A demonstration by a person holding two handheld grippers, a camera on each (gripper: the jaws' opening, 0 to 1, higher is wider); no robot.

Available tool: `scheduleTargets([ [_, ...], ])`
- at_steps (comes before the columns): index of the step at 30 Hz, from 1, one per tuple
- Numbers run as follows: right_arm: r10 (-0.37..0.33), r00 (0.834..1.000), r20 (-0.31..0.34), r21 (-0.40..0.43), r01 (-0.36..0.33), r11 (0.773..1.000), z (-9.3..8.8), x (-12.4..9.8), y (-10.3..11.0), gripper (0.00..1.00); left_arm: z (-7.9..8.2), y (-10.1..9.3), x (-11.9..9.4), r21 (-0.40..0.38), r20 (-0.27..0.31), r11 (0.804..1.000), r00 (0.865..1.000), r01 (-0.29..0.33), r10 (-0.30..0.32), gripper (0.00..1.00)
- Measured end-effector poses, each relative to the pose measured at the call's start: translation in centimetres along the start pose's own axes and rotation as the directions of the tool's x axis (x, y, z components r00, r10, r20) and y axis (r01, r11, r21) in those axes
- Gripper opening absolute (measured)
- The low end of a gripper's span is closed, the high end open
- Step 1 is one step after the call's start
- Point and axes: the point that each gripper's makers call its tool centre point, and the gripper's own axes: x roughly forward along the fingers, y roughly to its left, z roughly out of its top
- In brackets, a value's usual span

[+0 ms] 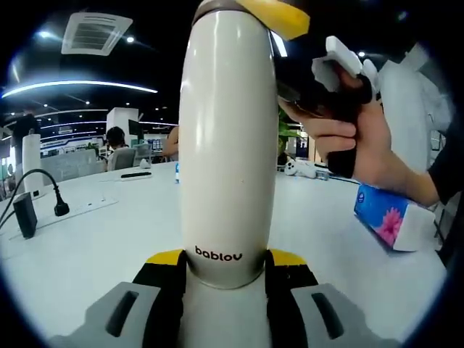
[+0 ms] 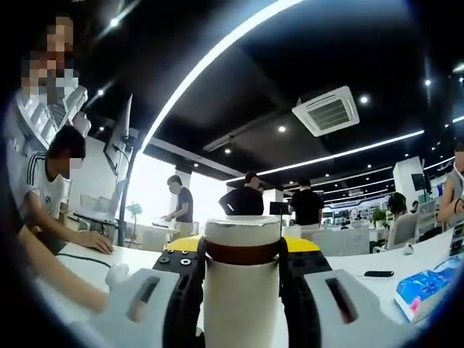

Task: Grasp the water cup twist off the cup lid place the cup lid on the table

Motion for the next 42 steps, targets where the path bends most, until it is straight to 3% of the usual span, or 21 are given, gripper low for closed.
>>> scheduleTargets([
  [19,0.026,0.999,0.019,0.039,-0.027,0.999,0.42,0.62,0.06,0.45,0.05,0.01,0.02,0.0,0.0,1.0,1.0,0.002,-0.002,0.45],
  [42,0.198,0.977,0.073,0.097,-0.204,0.974,0.42,0.53,-0.11,0.44,0.03,-0.01,0.05,0.0,0.0,1.0,1.0,0.003,-0.003,0.44],
])
